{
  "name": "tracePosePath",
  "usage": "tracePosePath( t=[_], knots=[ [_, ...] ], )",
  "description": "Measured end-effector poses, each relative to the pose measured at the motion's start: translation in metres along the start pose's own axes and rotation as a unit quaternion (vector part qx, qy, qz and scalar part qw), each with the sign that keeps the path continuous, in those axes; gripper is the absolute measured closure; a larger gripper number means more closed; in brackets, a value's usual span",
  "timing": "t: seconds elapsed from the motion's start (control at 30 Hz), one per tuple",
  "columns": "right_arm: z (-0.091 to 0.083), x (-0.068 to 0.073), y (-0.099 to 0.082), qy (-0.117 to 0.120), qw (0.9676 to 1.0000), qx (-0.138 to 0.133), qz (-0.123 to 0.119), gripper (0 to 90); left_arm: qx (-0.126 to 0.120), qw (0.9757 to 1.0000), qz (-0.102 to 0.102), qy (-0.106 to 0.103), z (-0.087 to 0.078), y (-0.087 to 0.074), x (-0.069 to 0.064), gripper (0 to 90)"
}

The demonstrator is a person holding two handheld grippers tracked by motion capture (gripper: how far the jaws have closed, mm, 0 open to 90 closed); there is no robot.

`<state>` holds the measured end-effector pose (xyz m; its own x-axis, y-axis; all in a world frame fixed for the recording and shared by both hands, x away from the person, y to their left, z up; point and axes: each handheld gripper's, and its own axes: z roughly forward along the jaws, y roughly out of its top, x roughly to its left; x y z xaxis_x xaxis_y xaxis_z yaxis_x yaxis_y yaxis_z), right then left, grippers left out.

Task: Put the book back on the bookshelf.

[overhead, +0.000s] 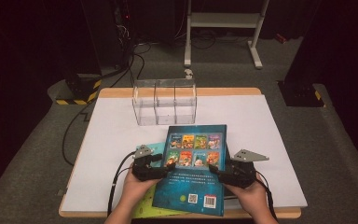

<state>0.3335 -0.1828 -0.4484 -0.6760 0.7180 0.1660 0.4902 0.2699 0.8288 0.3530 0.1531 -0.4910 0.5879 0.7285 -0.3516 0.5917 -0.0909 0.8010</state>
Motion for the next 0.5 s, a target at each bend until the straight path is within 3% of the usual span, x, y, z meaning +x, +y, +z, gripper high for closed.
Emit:
tracePosePath(
  t=[0.2,0.3,0.5],
  knots=[
    [-0.006,0.008,0.003,-0.009,0.9994,-0.018,-0.026,38.4,-0.002,0.9995,-0.019,-0.026,-0.001,0.001,0.007,20.5],
    [-0.009,0.011,0.004,-0.012,0.9989,-0.025,-0.037,38.5,-0.006,0.9980,-0.038,-0.049,0.001,0.003,0.011,20.4],
    [-0.010,0.014,0.005,-0.014,0.9983,-0.032,-0.046,38.5,-0.009,0.9965,-0.049,-0.068,0.003,0.005,0.013,21.4]
  ],
)
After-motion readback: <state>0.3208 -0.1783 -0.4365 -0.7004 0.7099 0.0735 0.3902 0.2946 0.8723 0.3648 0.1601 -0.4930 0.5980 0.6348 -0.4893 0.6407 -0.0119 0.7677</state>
